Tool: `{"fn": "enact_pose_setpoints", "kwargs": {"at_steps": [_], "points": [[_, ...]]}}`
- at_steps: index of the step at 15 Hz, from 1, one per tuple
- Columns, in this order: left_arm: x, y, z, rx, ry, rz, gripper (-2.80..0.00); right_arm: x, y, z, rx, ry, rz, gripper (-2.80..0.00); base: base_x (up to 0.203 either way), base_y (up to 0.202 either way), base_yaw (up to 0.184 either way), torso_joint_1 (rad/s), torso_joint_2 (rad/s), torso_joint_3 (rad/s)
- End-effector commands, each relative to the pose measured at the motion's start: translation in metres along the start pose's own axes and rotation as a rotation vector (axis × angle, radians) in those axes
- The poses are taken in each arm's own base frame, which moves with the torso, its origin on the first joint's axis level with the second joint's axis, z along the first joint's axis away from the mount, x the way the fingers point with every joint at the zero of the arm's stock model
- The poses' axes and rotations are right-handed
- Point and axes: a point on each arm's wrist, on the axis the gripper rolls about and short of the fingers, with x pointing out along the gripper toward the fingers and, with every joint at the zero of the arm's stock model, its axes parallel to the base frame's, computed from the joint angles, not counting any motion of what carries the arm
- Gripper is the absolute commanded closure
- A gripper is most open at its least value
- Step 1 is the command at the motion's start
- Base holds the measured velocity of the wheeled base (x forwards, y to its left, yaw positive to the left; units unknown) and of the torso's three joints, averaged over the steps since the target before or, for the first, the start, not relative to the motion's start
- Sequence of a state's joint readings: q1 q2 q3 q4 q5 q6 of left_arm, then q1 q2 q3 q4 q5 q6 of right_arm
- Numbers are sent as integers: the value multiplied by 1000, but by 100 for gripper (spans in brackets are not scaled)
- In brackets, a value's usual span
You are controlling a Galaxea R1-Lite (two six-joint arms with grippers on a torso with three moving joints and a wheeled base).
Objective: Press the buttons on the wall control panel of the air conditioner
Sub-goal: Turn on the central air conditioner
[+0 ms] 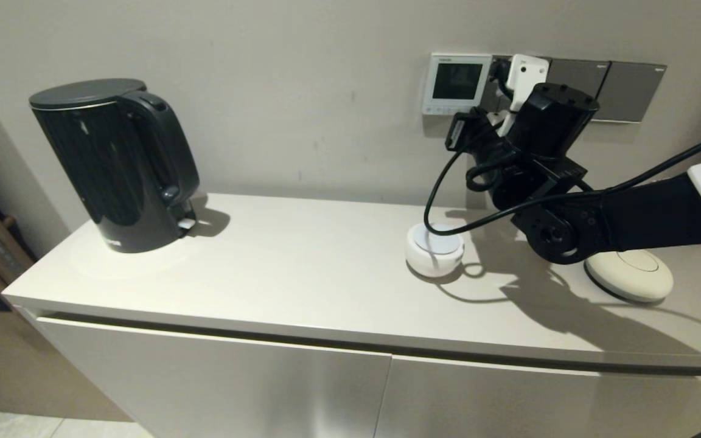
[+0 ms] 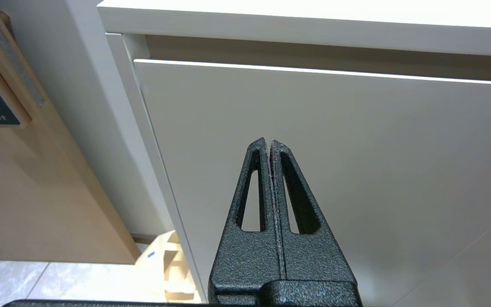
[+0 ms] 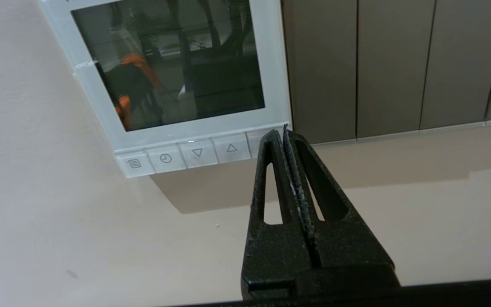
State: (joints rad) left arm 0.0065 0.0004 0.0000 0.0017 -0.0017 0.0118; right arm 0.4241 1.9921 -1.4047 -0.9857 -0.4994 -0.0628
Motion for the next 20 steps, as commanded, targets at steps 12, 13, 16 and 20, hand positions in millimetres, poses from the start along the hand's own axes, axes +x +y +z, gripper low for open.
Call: {"fn": "enact_pose_setpoints", "kwargs": {"at_steps": [12, 13, 16, 20], "points": [[0, 0, 0, 0, -1, 0, 0, 6, 3, -11, -5, 5, -1, 0, 0, 0, 0, 0, 0, 0], [0, 0, 0, 0, 1, 0, 0, 6, 3, -12, -5, 5, -1, 0, 0, 0, 0, 0, 0, 0], [0, 0, 0, 0, 0, 0, 0, 6, 3, -10, -2, 2, -1, 0, 0, 0, 0, 0, 0, 0], [0, 0, 0, 0, 0, 1, 0, -5, 3, 10, 20, -21, 10, 0, 0, 0, 0, 0, 0, 0]]}}
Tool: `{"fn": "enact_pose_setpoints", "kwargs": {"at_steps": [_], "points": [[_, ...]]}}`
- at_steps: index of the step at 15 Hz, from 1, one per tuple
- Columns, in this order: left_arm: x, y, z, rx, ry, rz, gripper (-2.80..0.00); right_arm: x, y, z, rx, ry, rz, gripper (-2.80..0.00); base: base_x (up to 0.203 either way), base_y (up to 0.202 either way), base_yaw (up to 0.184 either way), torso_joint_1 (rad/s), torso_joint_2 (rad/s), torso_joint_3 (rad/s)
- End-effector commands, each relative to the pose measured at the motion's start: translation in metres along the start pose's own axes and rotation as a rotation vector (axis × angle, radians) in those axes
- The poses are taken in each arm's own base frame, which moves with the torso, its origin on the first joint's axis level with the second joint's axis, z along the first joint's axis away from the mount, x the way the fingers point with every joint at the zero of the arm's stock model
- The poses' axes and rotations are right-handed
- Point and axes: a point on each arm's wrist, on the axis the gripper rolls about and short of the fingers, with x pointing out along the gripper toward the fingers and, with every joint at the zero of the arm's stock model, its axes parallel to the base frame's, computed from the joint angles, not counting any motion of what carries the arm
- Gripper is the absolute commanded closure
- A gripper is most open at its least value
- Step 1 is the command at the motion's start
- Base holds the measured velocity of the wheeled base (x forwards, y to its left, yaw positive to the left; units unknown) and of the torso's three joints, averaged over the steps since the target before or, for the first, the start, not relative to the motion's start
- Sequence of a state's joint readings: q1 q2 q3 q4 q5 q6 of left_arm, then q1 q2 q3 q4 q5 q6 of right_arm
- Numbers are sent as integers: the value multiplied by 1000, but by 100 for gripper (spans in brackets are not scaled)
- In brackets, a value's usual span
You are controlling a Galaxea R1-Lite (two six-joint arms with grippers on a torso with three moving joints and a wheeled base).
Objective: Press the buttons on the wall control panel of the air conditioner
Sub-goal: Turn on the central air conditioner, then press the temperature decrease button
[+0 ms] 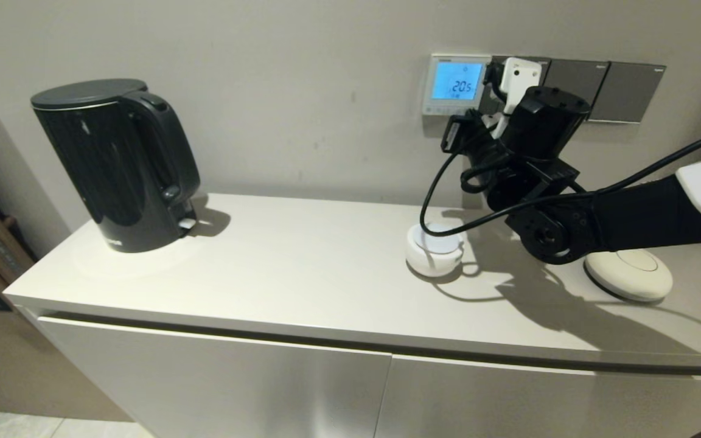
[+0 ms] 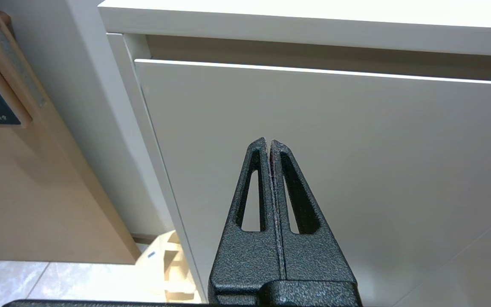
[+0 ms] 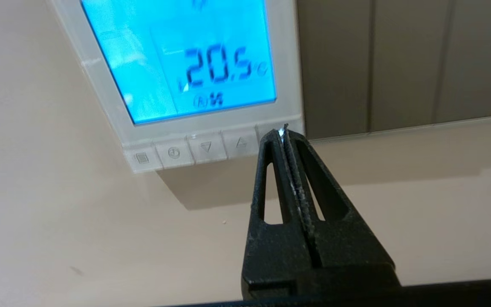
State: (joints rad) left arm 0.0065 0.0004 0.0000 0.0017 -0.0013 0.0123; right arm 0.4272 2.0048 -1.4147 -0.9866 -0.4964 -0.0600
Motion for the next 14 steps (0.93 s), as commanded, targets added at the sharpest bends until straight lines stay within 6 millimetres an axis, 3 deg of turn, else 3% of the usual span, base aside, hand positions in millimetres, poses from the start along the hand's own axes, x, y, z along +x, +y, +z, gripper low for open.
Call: {"fn": "enact_pose_setpoints", "kwargs": {"at_steps": [1, 6, 14], "points": [[0, 0, 0, 0, 1, 0, 0, -11, 2, 20, 25, -29, 14, 0, 0, 0, 0, 0, 0, 0], [0, 0, 0, 0, -1, 1, 0, -27, 16, 30, 47, -29, 62, 0, 0, 0, 0, 0, 0, 0], [0, 0, 0, 0, -1, 0, 0, -24, 24, 14, 32, -1, 73, 0, 0, 0, 0, 0, 0, 0]]}}
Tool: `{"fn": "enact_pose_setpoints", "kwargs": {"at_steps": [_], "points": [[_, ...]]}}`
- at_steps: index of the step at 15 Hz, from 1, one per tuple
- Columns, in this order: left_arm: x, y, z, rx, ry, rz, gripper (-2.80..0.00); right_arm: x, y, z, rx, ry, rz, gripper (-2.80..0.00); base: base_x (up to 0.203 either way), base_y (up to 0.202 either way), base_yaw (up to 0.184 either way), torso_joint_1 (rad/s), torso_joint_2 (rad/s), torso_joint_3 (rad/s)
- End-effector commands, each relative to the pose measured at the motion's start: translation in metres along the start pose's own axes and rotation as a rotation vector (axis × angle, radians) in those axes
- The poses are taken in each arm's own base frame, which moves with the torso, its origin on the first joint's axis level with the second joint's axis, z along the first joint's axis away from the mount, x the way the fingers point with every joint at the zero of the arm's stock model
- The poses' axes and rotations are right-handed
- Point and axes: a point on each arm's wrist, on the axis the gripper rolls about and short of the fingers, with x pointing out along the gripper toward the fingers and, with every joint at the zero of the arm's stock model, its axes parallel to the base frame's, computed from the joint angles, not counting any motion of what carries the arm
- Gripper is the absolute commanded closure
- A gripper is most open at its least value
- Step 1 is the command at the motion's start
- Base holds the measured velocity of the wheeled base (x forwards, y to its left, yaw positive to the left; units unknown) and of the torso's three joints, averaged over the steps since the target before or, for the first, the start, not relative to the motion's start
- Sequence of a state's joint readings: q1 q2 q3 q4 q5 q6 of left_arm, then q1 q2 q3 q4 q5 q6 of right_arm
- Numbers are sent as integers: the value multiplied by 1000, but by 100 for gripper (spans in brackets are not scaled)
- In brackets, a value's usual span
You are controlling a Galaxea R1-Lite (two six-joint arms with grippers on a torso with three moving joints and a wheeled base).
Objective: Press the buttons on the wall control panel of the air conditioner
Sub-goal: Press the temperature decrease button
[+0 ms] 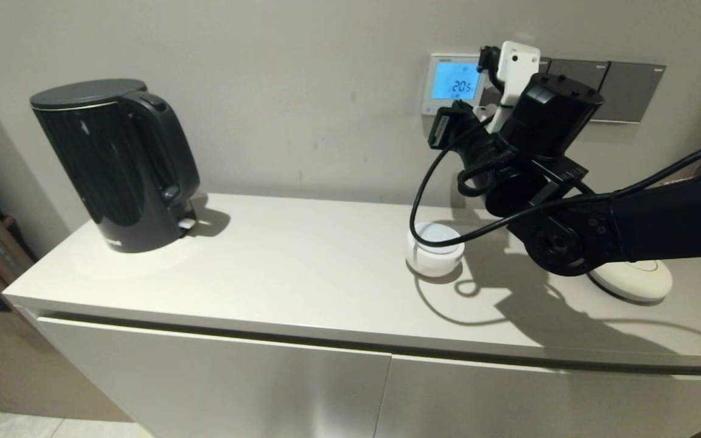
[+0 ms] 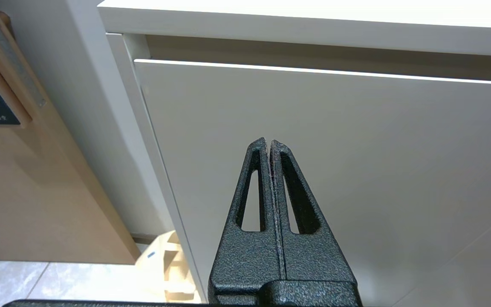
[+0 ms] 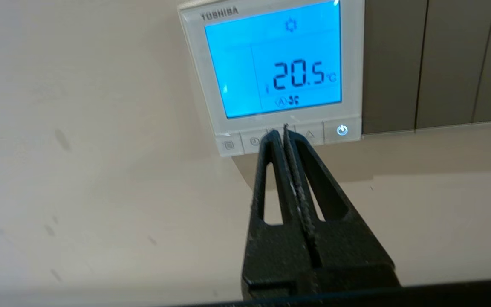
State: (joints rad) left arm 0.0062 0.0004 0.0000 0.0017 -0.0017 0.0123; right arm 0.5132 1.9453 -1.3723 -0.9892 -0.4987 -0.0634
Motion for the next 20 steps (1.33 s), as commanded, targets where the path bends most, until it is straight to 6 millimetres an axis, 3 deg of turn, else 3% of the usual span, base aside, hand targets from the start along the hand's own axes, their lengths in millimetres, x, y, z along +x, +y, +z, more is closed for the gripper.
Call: {"fn": "enact_pose_setpoints", "kwargs": {"at_steps": [1, 12, 20], "points": [[0, 0, 0, 0, -1, 1, 0, 3, 2, -9, -8, 10, -3, 0, 0, 0, 0, 0, 0, 0], [0, 0, 0, 0, 0, 0, 0, 16, 3, -28, -22, 25, -13, 0, 0, 0, 0, 0, 0, 0], [0, 0, 0, 0, 1, 2, 0, 24, -7, -27, -26, 12, -42, 0, 0, 0, 0, 0, 0, 0]]}}
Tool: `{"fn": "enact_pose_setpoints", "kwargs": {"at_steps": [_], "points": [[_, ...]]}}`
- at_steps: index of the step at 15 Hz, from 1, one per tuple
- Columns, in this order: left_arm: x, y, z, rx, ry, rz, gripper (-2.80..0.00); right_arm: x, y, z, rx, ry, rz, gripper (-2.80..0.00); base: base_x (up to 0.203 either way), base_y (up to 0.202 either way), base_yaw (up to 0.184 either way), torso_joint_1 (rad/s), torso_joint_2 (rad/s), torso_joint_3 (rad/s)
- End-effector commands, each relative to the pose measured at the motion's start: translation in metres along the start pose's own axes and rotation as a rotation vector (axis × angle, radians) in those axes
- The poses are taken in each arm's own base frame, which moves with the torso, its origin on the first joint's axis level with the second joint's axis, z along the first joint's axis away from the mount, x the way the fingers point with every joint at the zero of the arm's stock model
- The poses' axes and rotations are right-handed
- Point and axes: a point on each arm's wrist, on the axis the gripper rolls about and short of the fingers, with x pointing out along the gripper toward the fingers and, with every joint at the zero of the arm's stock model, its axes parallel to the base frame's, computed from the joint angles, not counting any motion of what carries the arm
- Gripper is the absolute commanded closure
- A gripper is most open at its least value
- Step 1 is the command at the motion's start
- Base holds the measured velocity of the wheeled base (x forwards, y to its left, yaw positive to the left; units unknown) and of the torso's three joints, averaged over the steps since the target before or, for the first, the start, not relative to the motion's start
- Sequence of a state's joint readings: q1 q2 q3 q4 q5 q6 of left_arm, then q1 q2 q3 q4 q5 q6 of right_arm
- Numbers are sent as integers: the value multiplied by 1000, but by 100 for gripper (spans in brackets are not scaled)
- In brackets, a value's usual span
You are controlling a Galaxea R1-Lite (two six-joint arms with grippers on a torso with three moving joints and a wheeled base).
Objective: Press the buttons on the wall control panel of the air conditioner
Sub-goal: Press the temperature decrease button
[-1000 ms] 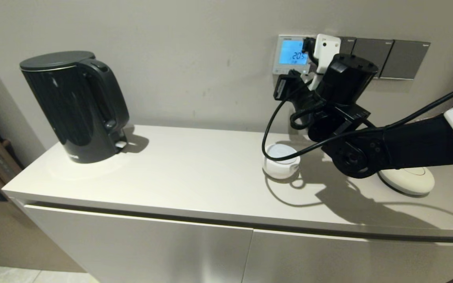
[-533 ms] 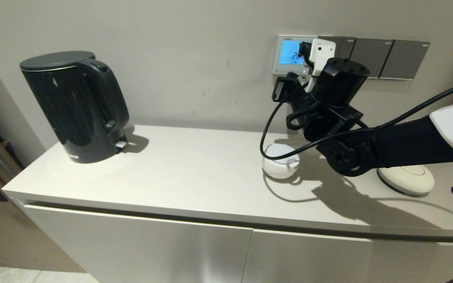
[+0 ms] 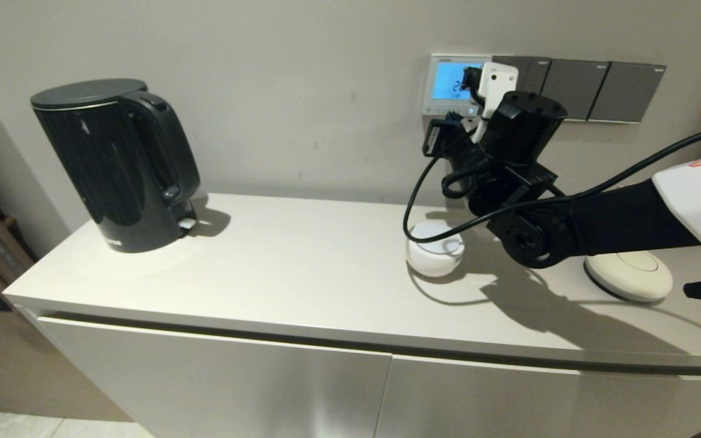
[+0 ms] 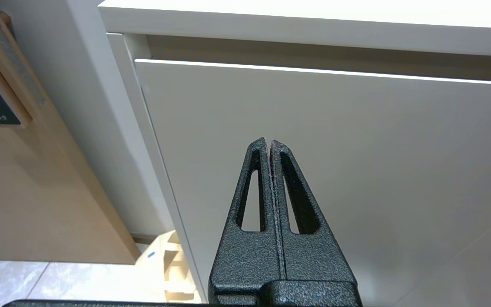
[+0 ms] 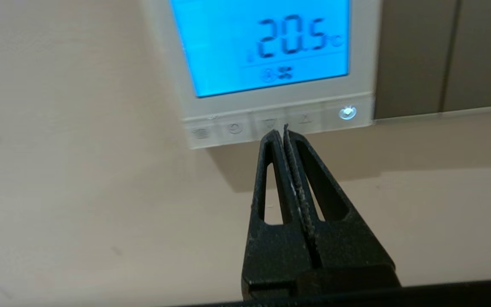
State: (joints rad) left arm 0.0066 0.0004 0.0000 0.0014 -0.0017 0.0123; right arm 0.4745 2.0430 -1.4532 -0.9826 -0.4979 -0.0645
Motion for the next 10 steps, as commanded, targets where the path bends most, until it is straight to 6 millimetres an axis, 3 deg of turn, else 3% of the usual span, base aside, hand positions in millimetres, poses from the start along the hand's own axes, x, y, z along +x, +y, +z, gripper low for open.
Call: {"fn": "enact_pose_setpoints", "kwargs": {"at_steps": [1, 10], "points": [[0, 0, 0, 0, 0, 1, 0, 2, -2, 0, 1, -5, -7, 0, 0, 0, 0, 0, 0, 0], [0, 0, 0, 0, 0, 1, 0, 7, 0, -2, 2, -13, -11, 0, 0, 0, 0, 0, 0, 0]]}}
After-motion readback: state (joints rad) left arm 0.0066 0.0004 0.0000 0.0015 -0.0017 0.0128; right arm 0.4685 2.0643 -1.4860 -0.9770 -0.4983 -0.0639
